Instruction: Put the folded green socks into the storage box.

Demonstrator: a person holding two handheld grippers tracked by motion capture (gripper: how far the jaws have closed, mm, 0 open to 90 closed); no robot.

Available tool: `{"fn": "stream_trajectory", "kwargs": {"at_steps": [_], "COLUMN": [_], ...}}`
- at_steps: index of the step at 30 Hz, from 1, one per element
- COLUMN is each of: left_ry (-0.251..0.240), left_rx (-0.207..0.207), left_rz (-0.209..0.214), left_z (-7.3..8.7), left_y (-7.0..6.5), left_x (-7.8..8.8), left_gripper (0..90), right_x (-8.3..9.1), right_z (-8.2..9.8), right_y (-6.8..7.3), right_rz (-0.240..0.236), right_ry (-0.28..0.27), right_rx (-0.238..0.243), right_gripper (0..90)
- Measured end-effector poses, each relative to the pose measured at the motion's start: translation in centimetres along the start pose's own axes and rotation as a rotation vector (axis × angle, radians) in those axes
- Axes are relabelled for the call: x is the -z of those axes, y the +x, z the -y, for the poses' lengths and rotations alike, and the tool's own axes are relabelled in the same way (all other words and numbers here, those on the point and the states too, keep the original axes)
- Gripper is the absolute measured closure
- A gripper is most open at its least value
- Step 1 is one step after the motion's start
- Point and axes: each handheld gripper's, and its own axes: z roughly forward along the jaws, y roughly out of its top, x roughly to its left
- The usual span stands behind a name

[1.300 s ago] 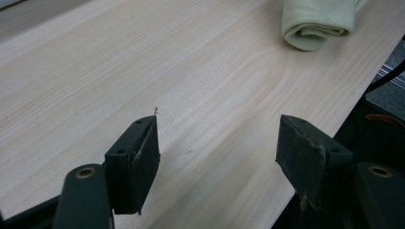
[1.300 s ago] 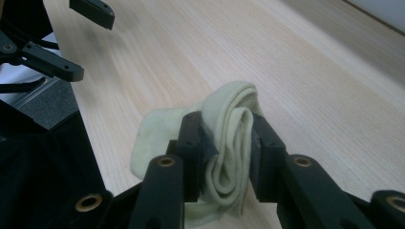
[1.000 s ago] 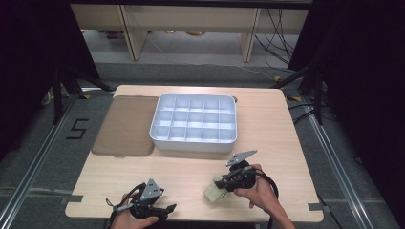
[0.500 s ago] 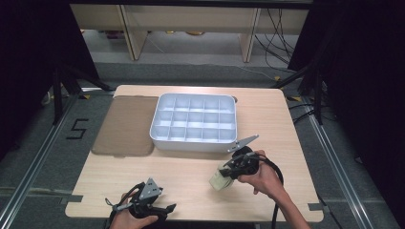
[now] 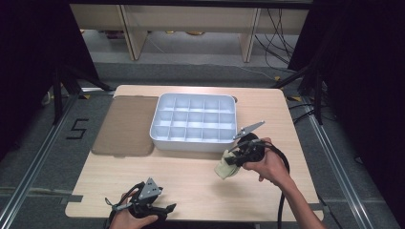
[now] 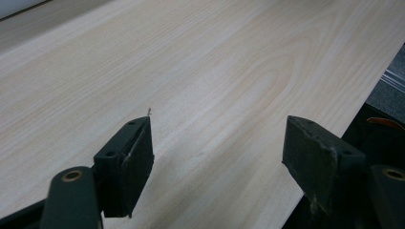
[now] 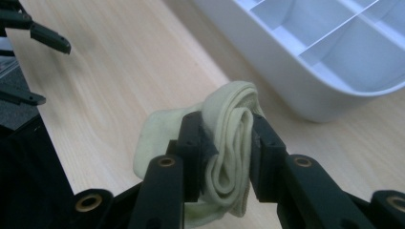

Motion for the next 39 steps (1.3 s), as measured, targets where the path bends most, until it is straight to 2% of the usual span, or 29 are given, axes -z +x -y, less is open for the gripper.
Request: {"fn": "stream_trajectory", "kwargs": {"at_steps": [1,3,5,6,7,8,9,10,11,12,13,15,16,17,19,21,24,25,26,27,28,31,32,33,35,36,38,39], "left_ry": [0.004,0.002,0.007,0.003,-0.001,-0.005,0.000,-0.008,0.001,-0.007,0.000,-0.009,-0.005,0.000,-0.006,0.002,-0.003,-0.002,-0.002,-0.002,0.001,-0.004,-0.003,0.000,-0.002,-0.007,0.004,0.003], "left_rx": [-0.017,0.000,-0.018,-0.010,0.016,0.015,0.007,0.015,0.003,0.024,-0.003,0.009,0.002,-0.004,0.018,0.011,0.019,0.006,0.000,-0.004,0.014,-0.002,0.019,-0.004,-0.002,0.007,-0.009,-0.009], "left_rz": [-0.001,-0.003,-0.004,-0.003,-0.014,-0.021,-0.022,-0.020,-0.012,-0.011,-0.010,-0.012,-0.014,-0.013,-0.009,-0.020,-0.015,0.000,0.001,0.000,-0.001,0.015,0.017,0.007,0.004,0.009,0.004,0.003], "left_z": [0.0,0.0,0.0,0.0,0.0,0.0,0.0,0.0,0.0,0.0,0.0,0.0,0.0,-0.1,0.0,0.0,0.0,0.0,0.0,0.0,0.0,0.0,0.0,0.0,-0.1,0.0,0.0,0.0], "left_y": [0.1,0.0,0.2,0.2,0.1,0.1,0.2,0.2,0.3,0.3,0.4,0.3,0.4,0.4,0.3,0.4,0.3,0.3,0.3,0.3,0.2,0.0,-0.1,0.1,0.2,0.1,0.2,0.2], "left_x": [0.1,0.0,0.0,0.0,-0.1,-0.1,0.0,0.0,0.1,0.0,0.1,0.0,0.1,0.1,0.0,-0.1,0.0,0.0,0.1,0.0,-0.1,0.0,-0.1,0.0,0.0,0.0,0.1,0.1], "left_gripper": [25.5,24.0,23.8,23.5,22.8,22.4,21.8,21.3,20.9,20.6,20.2,20.2,20.2,20.2,20.2,20.2,20.2,20.2,20.2,20.2,20.2,20.2,20.2,20.2,20.2,20.2,20.2,20.2], "right_x": [0.2,0.6,1.1,1.2,1.5,1.6,1.8,1.9,2.1,2.2,2.5,2.6,2.9,2.9,2.8,2.9,2.9,2.8,2.8,2.7,2.6,2.6,2.6,2.5,2.4,2.3,2.1,2.0], "right_z": [-0.2,-0.7,-1.1,-1.3,-1.6,-1.8,-2.0,-2.2,-2.4,-2.6,-3.1,-3.3,-3.7,-4.0,-4.2,-4.7,-5.0,-5.2,-5.3,-5.5,-5.6,-6.3,-6.3,-6.6,-6.8,-6.9,-7.2,-7.4], "right_y": [-0.2,-0.5,-0.7,-0.7,-0.9,-1.1,-1.0,-1.4,-1.5,-1.5,-1.8,-1.9,-2.0,-2.2,-2.4,-2.7,-2.9,-3.0,-3.1,-3.2,-3.3,-3.7,-3.7,-3.9,-4.0,-4.1,-4.3,-4.4], "right_rz": [0.014,0.013,0.035,0.025,0.036,0.042,0.043,0.044,0.055,0.050,0.058,0.071,0.079,0.083,0.077,0.098,0.101,0.105,0.117,0.114,0.110,0.134,0.134,0.143,0.144,0.160,0.156,0.158], "right_ry": [-0.003,-0.006,-0.004,-0.007,-0.006,-0.013,-0.006,-0.019,-0.017,-0.021,-0.024,-0.017,-0.012,-0.019,-0.024,-0.019,-0.021,-0.016,-0.008,-0.016,-0.015,-0.016,-0.016,-0.012,-0.011,-0.003,-0.003,-0.001], "right_rx": [0.010,0.012,0.012,0.005,0.006,0.016,-0.004,0.024,0.006,-0.002,0.013,0.004,-0.011,0.003,0.013,0.009,0.009,0.012,0.004,0.018,0.001,-0.010,-0.010,-0.011,-0.011,-0.018,-0.003,-0.010], "right_gripper": [70.8,70.8,70.8,70.8,70.8,70.8,70.8,70.8,70.8,70.8,70.8,70.8,70.8,70.7,70.8,70.8,70.8,70.8,70.8,70.8,70.8,70.8,70.8,70.8,70.8,70.8,70.8,70.8]}}
